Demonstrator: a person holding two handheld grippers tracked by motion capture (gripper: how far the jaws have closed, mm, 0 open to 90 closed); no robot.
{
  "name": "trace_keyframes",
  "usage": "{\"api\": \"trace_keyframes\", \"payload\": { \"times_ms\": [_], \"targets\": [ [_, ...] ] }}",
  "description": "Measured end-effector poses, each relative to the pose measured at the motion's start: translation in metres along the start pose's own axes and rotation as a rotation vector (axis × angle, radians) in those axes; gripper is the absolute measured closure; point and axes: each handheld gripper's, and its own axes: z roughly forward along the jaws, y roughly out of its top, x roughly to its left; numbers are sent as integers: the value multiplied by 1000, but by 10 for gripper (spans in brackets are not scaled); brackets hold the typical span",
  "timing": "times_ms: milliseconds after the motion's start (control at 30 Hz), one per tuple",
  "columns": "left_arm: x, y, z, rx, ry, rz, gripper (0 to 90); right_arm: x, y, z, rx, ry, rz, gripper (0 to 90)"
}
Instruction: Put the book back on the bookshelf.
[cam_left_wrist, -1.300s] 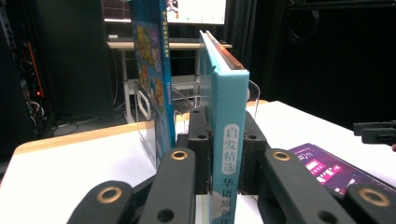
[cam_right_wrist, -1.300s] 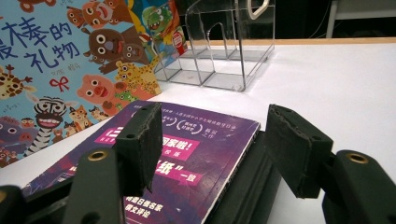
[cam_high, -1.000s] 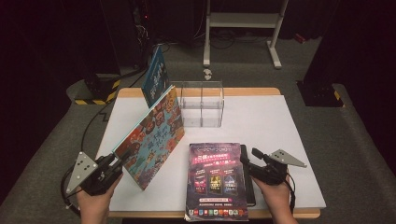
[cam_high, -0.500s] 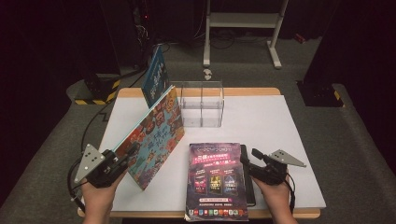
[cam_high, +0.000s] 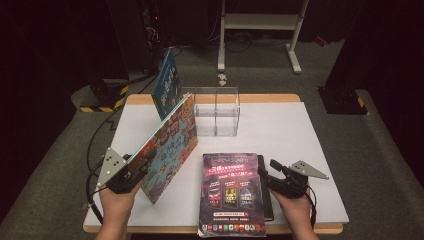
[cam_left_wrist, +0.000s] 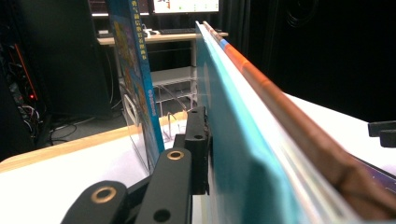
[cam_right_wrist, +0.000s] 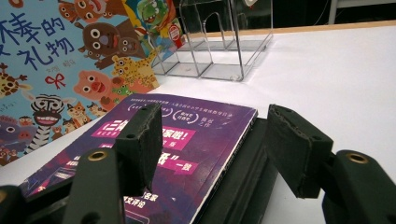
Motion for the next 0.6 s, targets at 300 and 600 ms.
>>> {"api": "trace_keyframes", "payload": {
  "times_ms": [300,600],
  "targets": [
    [2,-4,0,-27,19,-42,790,1,-1,1,3,4,3,370],
    [-3,1,1,11,12,-12,791,1,-1,1,4,12,8,370]
  ]
}}
